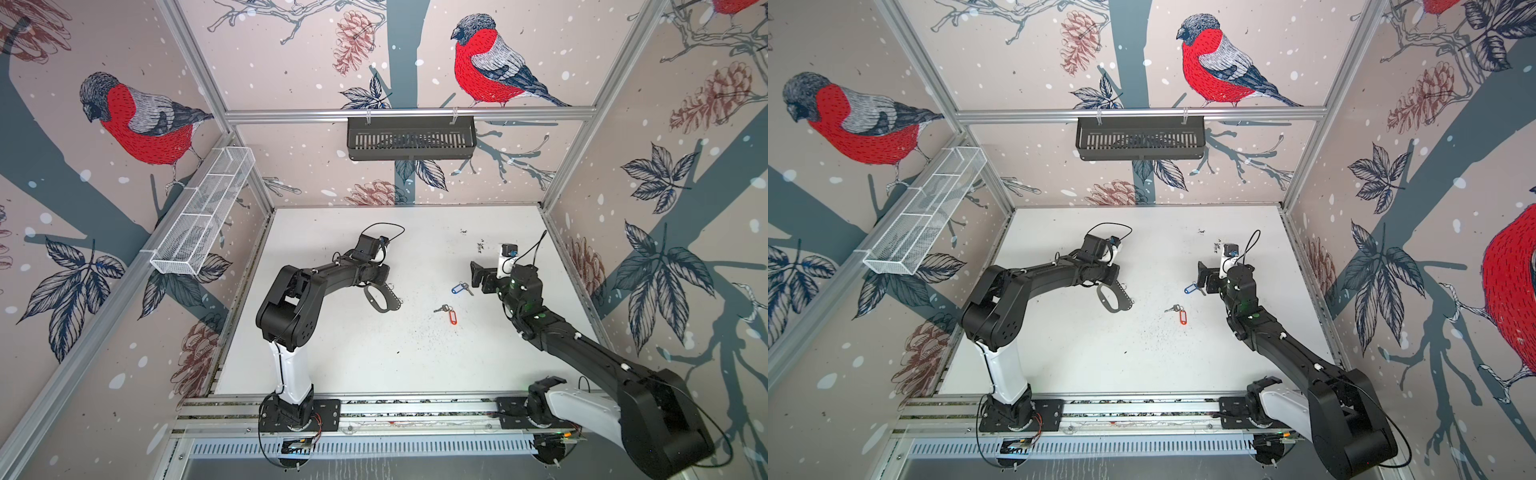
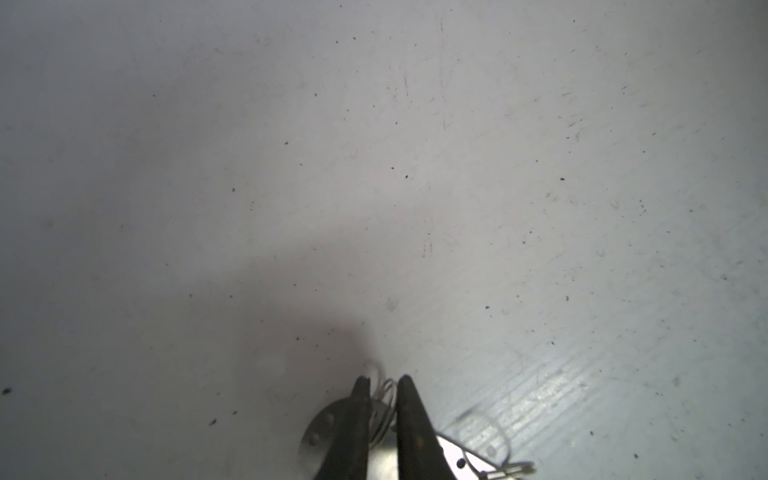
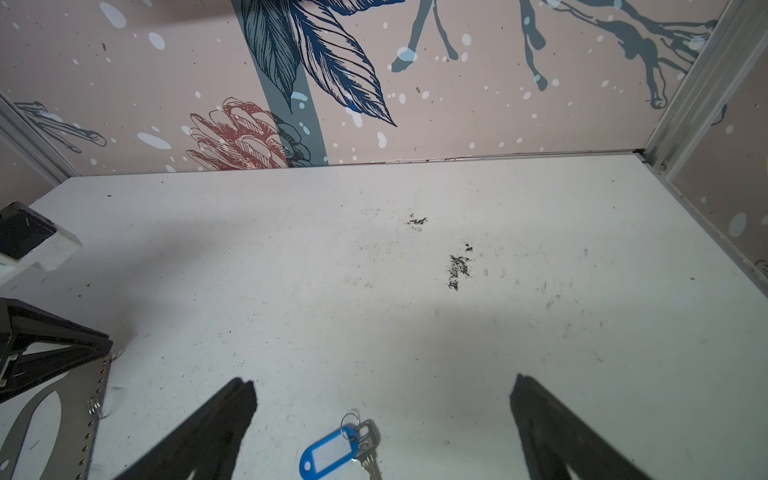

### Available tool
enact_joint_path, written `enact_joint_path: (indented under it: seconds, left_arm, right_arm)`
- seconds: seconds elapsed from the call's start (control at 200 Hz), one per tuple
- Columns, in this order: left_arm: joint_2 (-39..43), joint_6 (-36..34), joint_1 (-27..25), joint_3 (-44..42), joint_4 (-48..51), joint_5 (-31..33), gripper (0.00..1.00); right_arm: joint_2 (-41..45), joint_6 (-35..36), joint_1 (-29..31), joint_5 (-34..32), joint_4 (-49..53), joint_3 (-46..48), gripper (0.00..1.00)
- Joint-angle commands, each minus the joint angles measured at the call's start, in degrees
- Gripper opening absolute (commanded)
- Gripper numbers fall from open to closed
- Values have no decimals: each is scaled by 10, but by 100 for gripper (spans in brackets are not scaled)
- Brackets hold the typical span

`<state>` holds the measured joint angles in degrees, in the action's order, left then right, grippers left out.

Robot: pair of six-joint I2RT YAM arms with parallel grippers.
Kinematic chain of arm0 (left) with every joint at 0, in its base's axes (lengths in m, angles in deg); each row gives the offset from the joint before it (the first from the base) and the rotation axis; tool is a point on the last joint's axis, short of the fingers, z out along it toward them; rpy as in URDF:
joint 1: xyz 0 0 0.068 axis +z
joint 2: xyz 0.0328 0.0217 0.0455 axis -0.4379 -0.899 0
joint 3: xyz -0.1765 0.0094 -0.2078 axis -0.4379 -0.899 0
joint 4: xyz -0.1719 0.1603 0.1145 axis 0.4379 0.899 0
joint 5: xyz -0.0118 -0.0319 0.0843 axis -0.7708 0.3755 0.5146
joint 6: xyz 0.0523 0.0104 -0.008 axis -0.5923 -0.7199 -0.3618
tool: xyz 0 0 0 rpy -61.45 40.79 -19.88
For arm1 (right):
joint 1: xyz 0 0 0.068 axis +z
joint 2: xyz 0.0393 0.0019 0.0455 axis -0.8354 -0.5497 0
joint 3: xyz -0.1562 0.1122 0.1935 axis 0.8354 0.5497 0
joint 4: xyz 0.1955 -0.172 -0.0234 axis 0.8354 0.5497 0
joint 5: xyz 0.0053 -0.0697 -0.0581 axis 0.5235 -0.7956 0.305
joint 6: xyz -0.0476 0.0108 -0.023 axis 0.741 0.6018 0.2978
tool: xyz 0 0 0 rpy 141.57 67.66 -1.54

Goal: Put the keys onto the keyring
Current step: 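Close the left gripper on the edge of the metal keyring plate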

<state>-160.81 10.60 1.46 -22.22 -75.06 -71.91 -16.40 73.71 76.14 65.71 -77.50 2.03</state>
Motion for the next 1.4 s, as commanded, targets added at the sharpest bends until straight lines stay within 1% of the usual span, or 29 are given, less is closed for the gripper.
enact_joint_path:
  seconds: [0.0, 0.055, 0.11, 0.28, 0.665, 1.396]
  left_arm:
    - [5, 8, 0, 2, 3, 13, 29]
    - [12, 10, 0, 0, -1, 12, 34]
    - [19, 12, 0, -4, -6, 7, 37]
    - [32, 14, -1, -11, -7, -4, 37]
    - [46, 27, 0, -55, -23, -17, 31]
    - [21, 21, -1, -35, -20, -2, 20]
  right_arm:
    - [-1, 3, 1, -5, -11, -2, 100]
    - [0, 3, 0, -5, -11, -2, 99]
    - [0, 2, 0, -5, -11, -1, 100]
    - [1, 1, 0, -5, -11, 1, 100]
    - [2, -1, 1, -4, -11, 4, 100]
    - [6, -2, 2, -3, -8, 4, 100]
